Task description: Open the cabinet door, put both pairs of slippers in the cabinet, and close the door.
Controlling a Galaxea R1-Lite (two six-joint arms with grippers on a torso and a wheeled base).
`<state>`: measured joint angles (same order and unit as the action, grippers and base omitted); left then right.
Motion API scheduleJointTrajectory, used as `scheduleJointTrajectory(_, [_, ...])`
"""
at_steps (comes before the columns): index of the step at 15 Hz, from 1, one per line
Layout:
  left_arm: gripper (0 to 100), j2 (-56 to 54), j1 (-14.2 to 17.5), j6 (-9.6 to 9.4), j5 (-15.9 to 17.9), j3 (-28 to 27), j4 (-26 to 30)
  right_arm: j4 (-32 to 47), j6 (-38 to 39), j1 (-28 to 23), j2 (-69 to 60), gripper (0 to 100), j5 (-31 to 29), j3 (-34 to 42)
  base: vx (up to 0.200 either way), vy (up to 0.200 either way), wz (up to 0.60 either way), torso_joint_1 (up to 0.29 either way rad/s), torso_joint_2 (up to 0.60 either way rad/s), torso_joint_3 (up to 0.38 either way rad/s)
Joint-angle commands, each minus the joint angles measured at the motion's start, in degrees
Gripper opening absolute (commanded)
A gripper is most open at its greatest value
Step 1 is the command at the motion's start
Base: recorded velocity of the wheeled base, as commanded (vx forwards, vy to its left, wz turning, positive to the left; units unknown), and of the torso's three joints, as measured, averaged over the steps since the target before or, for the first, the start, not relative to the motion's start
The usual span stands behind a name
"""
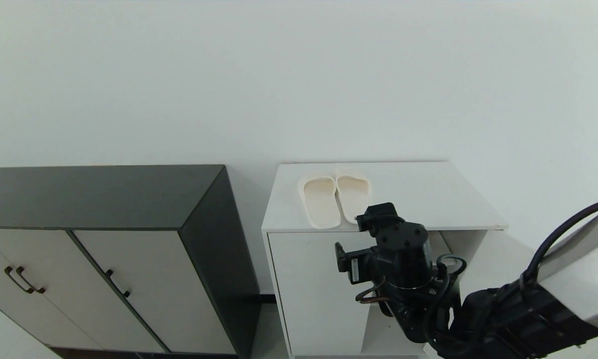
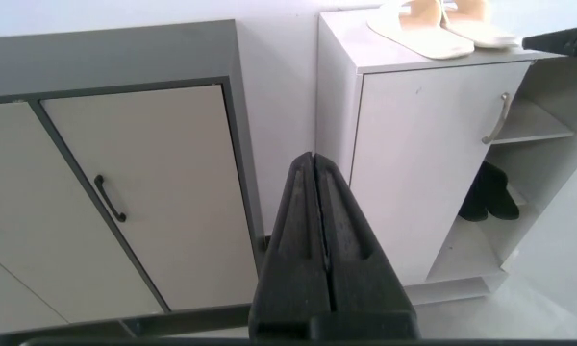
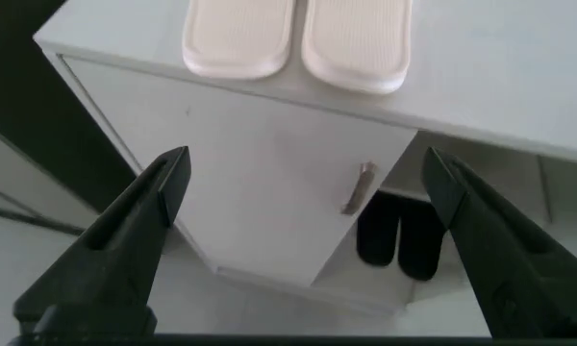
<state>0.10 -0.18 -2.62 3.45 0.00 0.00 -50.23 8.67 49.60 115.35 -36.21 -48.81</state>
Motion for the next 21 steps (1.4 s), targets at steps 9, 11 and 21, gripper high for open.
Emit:
scheduleJointTrajectory(9, [0, 0.0, 0.0, -0.02, 0.0, 0.0, 0.0, 12.3, 8.1, 1.0, -4.2, 100, -0.5, -8.0, 0.000, 0.000, 0.00, 0.000, 0.00, 0.000])
scheduleJointTrajectory(11, [0, 0.0, 0.0, -0.02, 0.1, 0.0, 0.0, 11.7, 8.0, 1.0, -3.9, 100, -0.5, -7.9, 0.100, 0.000, 0.00, 0.001, 0.00, 0.004])
scheduleJointTrajectory(21, [0, 0.0, 0.0, -0.10, 0.1, 0.0, 0.0, 3.8, 4.6, 0.9, 1.9, 100, 0.3, -7.0, 0.200, 0.000, 0.00, 0.003, 0.00, 0.003])
